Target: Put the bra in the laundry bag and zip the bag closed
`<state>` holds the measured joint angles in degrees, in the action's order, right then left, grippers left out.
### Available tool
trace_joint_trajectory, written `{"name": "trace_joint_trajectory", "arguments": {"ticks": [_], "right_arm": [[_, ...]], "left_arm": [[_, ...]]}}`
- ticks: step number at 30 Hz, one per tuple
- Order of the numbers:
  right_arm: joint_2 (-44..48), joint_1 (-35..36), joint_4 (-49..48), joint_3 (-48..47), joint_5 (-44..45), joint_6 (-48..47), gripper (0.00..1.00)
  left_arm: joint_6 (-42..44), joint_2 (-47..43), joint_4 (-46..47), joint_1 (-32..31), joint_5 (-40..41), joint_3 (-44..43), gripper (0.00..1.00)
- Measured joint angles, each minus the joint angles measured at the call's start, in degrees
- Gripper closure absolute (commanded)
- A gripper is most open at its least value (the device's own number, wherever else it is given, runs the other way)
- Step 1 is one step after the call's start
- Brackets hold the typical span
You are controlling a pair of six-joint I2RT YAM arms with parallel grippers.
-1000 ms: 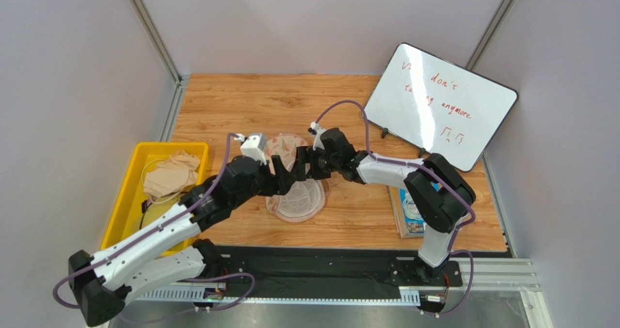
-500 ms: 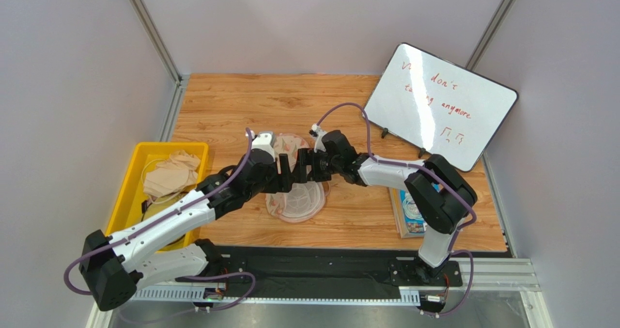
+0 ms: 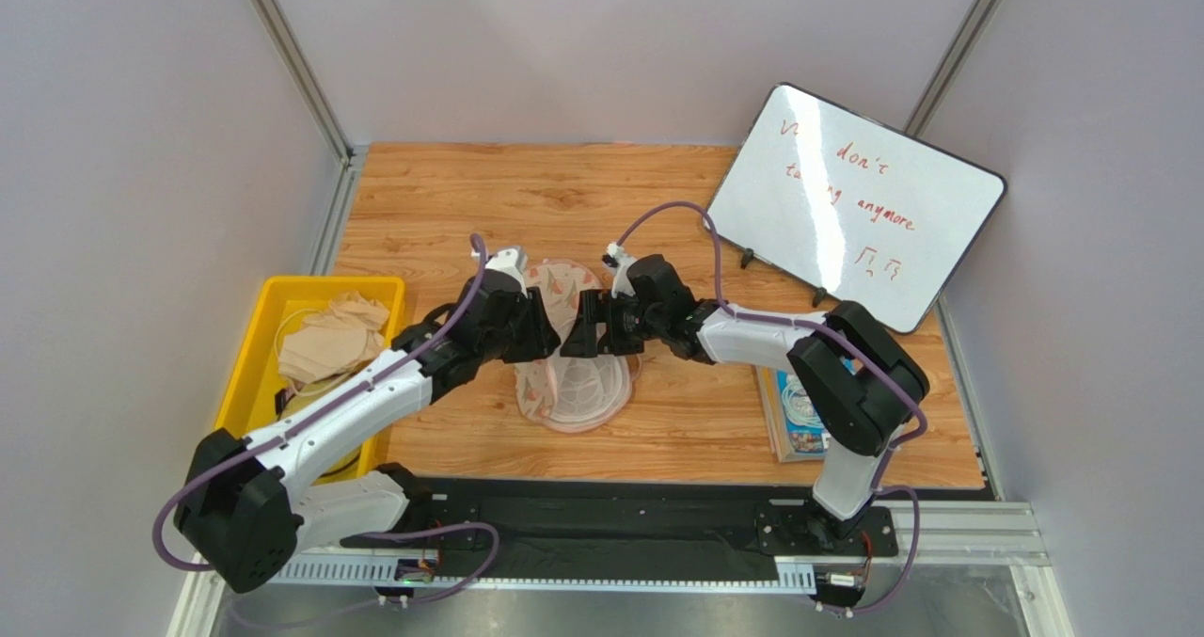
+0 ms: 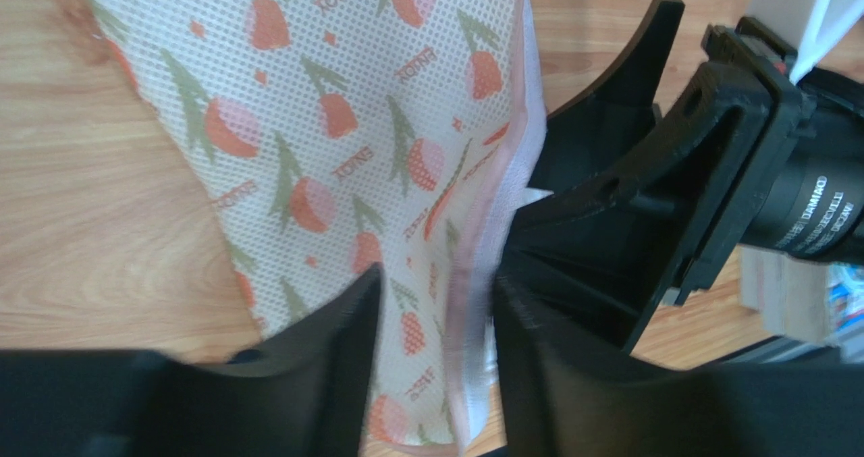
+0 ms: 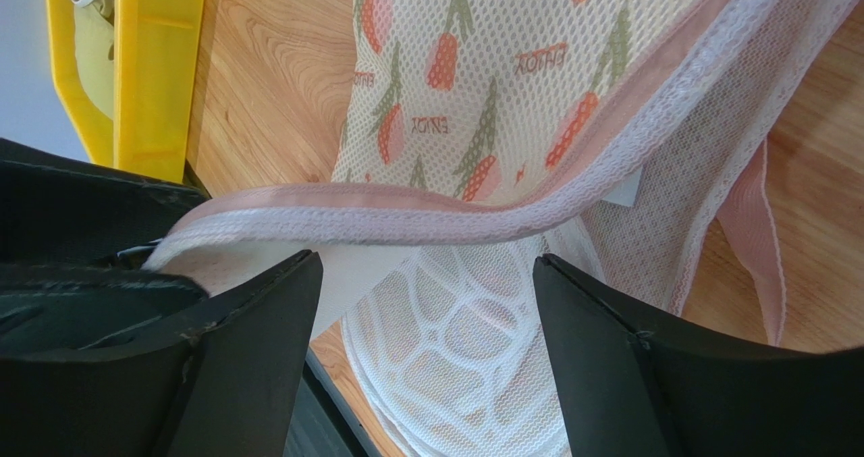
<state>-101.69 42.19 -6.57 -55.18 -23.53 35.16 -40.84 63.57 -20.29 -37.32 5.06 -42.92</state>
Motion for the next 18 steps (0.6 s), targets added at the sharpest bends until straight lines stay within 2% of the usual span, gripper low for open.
{"name": "trace_joint_trajectory", "arguments": {"ticks": [1, 2, 7, 11, 15, 18], "right_arm": [[0.1, 0.0, 0.1, 0.0, 0.0, 0.0, 0.16], [0.3, 0.0, 0.3, 0.1, 0.1, 0.0, 0.16], [2.7, -0.7, 3.5, 0.1, 3.6, -0.6, 0.17], [4.4, -1.2, 7.3, 0.4, 9.0, -2.9, 0.21], [4.3, -1.4, 10.4, 0.4, 12.6, -5.4, 0.31], [3.0, -1.4, 10.6, 0.2, 13.6, -6.8, 0.33]], "left_arm": [[-0.1, 0.7, 0.5, 0.5, -1.0, 0.0, 0.94], [0.3, 1.2, 0.8, 1.1, -2.2, 0.0, 1.00], [-0.6, -0.9, -0.3, 2.8, -2.3, 0.2, 1.00], [-1.5, -11.0, -2.1, 3.0, -0.2, 2.0, 1.00], [-3.9, -21.6, -3.7, 3.0, 1.4, 3.8, 1.00], [-6.1, -27.4, -4.2, 3.0, 1.1, 6.8, 1.00]]}}
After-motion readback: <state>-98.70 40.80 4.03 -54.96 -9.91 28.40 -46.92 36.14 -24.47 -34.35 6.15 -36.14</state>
